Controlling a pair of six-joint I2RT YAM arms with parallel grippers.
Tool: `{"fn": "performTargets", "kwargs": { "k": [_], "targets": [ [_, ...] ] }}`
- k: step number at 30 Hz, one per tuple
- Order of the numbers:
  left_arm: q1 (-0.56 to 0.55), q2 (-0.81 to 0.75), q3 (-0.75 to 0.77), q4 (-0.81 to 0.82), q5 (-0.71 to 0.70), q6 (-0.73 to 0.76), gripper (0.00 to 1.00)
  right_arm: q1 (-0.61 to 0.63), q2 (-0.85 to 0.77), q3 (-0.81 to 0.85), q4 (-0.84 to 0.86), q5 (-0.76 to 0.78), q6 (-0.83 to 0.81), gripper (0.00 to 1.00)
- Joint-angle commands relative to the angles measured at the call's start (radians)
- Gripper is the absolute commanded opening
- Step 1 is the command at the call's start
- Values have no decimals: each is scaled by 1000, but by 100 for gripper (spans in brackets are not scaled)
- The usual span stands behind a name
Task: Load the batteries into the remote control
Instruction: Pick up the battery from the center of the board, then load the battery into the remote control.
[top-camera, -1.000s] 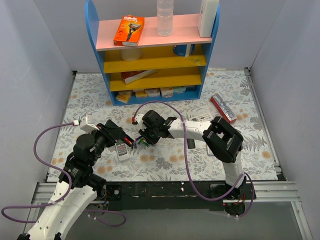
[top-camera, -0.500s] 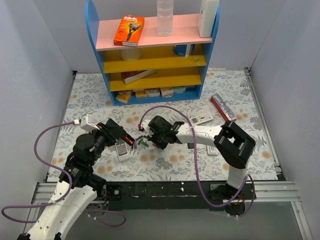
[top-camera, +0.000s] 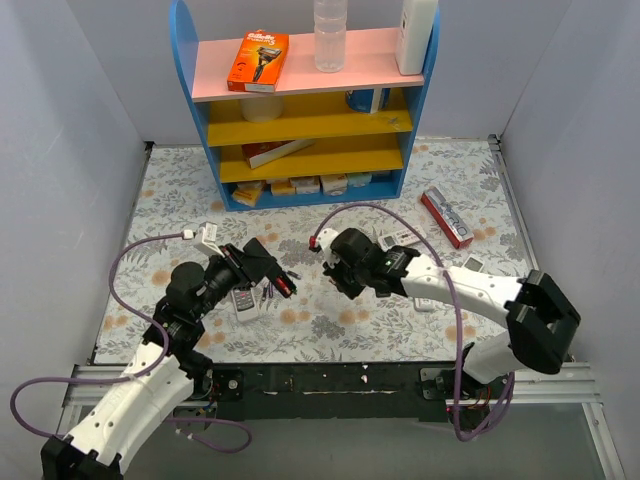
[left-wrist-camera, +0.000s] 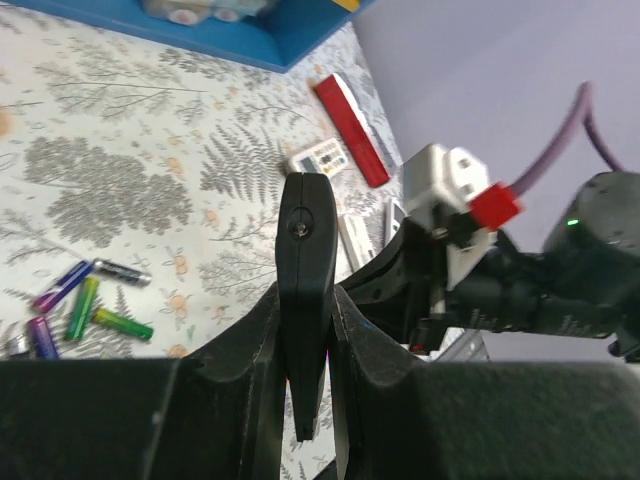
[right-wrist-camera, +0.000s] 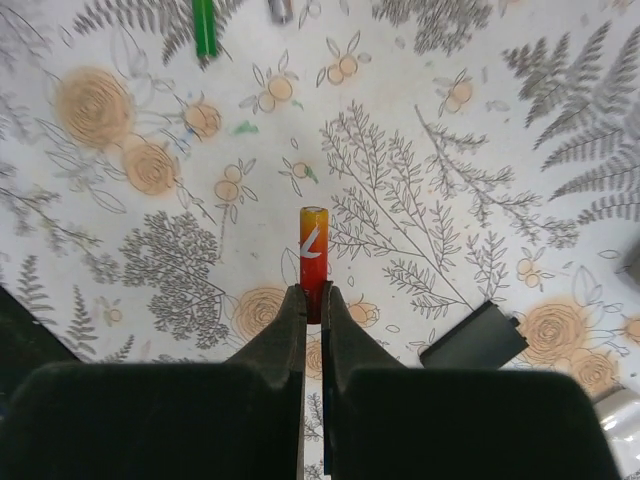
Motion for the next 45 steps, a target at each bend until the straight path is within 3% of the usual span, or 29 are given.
{"fn": "performTargets", "kwargs": {
  "k": [1,15,21,45],
  "targets": [
    [4,66,-28,242,136,-38,0,2,-112,104,-30,16,58,1],
    [2,295,-122,656,170,-223,0,8,-89,469,-346,-125,125,1],
    [4,375,-136,772,179,-274,0,21,-63,518,-418,-161,179,1],
    [-7,413,-170,880,161,-377,0,51,121,670,-547,-119,228,1]
  ]
}}
